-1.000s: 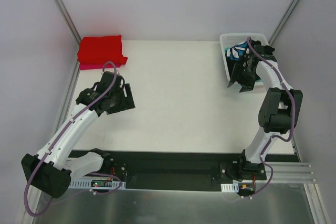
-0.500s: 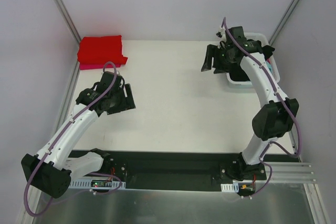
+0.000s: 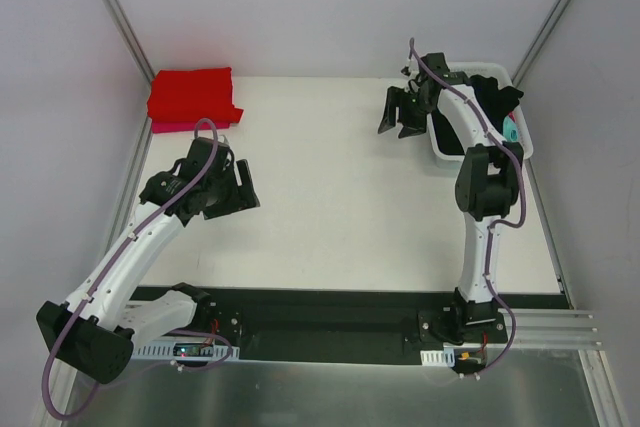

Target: Fold and stack the t-shirts

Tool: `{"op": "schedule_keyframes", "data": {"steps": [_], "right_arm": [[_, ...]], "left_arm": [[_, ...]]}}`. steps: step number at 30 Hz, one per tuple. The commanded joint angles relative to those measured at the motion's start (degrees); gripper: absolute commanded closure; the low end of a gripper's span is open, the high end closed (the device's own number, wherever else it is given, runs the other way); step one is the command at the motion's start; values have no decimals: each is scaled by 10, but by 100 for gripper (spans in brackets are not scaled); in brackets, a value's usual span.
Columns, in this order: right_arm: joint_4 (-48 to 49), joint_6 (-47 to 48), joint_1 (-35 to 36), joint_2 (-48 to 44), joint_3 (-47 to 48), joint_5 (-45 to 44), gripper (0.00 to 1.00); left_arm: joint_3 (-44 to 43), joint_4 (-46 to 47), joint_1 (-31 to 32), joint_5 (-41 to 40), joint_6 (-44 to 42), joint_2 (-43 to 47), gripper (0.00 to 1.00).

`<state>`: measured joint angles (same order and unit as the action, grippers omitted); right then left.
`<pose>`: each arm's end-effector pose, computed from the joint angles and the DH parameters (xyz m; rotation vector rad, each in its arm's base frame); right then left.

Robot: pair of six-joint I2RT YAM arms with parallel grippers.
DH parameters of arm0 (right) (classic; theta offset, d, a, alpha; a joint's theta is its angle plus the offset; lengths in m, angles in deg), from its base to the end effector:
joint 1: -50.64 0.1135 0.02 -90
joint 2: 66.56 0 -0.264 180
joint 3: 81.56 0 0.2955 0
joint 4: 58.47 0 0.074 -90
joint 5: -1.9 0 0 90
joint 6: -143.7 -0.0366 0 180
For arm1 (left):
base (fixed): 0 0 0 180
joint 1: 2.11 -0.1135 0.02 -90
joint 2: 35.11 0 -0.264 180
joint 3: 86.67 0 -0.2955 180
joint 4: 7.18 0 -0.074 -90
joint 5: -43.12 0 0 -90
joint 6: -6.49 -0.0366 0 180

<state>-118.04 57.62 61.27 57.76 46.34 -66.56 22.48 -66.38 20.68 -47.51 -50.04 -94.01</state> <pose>0.5127 0.1099 0.2604 -0.4652 2.4846 0.5244 0.2286 -0.0956 0.3195 -0.2326 2.4318 -0.4390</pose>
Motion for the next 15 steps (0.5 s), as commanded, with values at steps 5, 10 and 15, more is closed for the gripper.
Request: {"op": "schedule_keyframes", "data": {"steps": [5,10,15], "right_arm": [[12,27,-47,46,70,-7,31],[50,8,-65,68,63,-30,31],[61,1,-83,95,77,-43,31]], "left_arm": [[-26,-11,-2,18,2,12,30],[-24,-10,-2,28,4,15,30],[-18,-16,-2,35,5,34,29]]}}
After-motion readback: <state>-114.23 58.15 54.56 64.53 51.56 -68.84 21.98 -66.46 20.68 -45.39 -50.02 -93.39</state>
